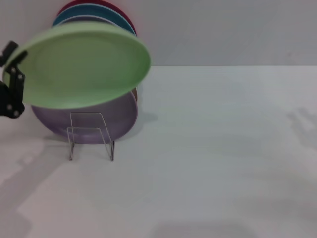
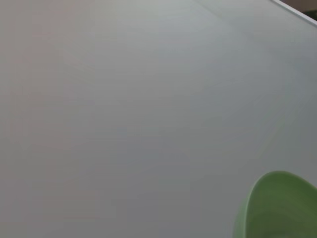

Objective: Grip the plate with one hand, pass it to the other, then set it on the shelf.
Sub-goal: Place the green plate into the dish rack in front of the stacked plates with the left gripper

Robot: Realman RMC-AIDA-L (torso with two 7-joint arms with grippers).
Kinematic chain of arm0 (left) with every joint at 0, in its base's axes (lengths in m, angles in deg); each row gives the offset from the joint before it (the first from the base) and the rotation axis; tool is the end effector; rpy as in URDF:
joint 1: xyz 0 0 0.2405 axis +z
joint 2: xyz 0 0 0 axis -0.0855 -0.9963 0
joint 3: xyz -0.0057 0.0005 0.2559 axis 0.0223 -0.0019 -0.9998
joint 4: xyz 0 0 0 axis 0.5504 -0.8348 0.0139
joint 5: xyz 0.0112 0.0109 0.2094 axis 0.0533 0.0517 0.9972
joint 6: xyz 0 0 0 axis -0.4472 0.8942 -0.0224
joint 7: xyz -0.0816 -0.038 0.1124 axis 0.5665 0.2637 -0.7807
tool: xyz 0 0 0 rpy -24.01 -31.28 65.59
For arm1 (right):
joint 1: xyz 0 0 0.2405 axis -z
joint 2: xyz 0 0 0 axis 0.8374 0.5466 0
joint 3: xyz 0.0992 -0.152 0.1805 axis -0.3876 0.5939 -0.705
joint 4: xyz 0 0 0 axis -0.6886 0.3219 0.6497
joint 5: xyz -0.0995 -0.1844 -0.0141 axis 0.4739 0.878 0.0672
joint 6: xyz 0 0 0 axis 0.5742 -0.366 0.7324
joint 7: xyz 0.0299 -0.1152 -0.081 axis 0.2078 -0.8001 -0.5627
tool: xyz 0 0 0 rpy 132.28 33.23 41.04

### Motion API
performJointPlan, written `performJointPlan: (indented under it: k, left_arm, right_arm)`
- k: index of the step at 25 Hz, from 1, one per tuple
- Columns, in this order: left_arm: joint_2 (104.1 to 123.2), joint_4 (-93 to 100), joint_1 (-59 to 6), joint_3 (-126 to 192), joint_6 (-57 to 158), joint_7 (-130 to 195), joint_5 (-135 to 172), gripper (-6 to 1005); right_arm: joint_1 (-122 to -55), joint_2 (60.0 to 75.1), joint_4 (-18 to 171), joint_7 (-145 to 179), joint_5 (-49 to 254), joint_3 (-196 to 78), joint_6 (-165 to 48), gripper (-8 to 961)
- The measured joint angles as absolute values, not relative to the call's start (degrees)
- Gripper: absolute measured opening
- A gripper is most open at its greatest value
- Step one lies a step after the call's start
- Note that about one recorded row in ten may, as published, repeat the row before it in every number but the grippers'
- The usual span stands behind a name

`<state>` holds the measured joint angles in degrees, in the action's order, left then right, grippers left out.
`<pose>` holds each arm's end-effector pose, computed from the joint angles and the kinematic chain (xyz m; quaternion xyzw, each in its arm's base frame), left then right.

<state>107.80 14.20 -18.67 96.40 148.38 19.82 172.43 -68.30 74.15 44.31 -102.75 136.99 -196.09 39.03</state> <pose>-0.2720 0.2863 0.0565 -0.7065 0.2384 -0.3678 0.5557 0.3135 0.2794 0.0763 -0.6770 0.2442 0.5527 0.4203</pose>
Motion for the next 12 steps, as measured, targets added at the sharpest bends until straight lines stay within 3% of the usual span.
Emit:
performJointPlan:
  k: [12]
  left_arm:
    - [106.99,9.8,-20.9,93.3,148.1,17.4,172.4,69]
  right_arm:
    - [-68.9,74.10,44.5,-103.3,137.0,-194.1,40.0,441]
